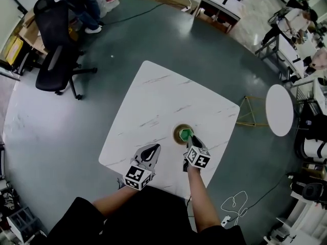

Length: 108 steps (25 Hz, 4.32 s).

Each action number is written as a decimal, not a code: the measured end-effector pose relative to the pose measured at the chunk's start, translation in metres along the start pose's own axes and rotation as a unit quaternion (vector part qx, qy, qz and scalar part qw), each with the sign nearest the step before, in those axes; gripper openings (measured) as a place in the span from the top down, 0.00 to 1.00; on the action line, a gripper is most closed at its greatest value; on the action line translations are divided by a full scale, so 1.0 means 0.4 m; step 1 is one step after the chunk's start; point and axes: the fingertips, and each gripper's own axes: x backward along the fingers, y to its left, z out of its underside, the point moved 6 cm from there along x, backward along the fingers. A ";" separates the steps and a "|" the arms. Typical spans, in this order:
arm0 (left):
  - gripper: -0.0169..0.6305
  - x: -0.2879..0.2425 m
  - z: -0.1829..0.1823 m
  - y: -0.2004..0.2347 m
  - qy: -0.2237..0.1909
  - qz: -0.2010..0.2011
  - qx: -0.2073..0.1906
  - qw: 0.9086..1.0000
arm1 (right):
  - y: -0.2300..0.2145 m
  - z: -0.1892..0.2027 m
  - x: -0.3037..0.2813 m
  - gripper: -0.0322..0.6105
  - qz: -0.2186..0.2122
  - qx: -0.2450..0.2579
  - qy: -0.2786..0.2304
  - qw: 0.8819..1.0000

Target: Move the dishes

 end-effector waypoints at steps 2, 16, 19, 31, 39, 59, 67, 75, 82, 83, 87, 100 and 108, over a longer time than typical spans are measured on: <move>0.95 0.003 0.000 0.007 -0.001 -0.004 0.000 1.000 | -0.004 -0.001 -0.008 0.81 0.001 -0.010 -0.003 1.000; 0.95 0.052 0.026 -0.016 -0.001 -0.029 -0.009 1.000 | -0.015 -0.014 0.006 0.89 0.000 0.009 -0.015 1.000; 0.95 0.071 0.031 -0.046 -0.006 -0.033 -0.016 0.999 | -0.022 -0.021 0.025 0.89 -0.006 0.014 -0.028 0.999; 0.95 0.201 0.051 -0.069 -0.029 -0.060 -0.008 0.998 | 0.030 -0.051 0.117 0.89 -0.036 0.028 -0.054 0.998; 0.95 0.252 0.052 -0.019 -0.011 -0.016 -0.011 1.000 | 0.104 -0.052 0.159 0.90 -0.026 0.016 -0.058 0.998; 0.95 0.320 0.029 0.172 -0.010 -0.002 0.002 1.000 | 0.385 -0.024 0.026 0.90 -0.046 0.034 -0.026 0.998; 0.95 0.333 0.034 0.234 -0.002 -0.003 0.017 1.000 | 0.495 -0.009 -0.070 0.89 -0.059 0.056 -0.001 0.997; 0.95 0.326 0.032 0.301 -0.021 -0.023 0.030 0.999 | 0.526 0.028 -0.158 0.89 -0.062 0.061 0.035 0.996; 0.95 0.364 0.037 0.354 -0.016 -0.046 0.029 0.998 | 0.546 0.060 -0.190 0.89 -0.052 0.063 0.051 0.995; 0.95 0.365 0.037 0.356 -0.016 -0.046 0.029 0.998 | 0.548 0.065 -0.193 0.89 -0.051 0.061 0.052 0.995; 0.95 0.366 0.027 0.350 -0.016 -0.044 0.028 0.999 | 0.552 0.078 -0.195 0.89 -0.047 0.063 0.055 0.995; 0.95 0.356 0.037 0.370 -0.008 -0.043 0.031 0.999 | 0.540 0.020 -0.090 0.89 -0.040 0.067 -0.003 0.997; 0.95 0.287 0.037 0.305 0.000 -0.021 0.000 1.000 | 0.375 0.021 0.036 0.89 -0.019 0.015 -0.044 0.999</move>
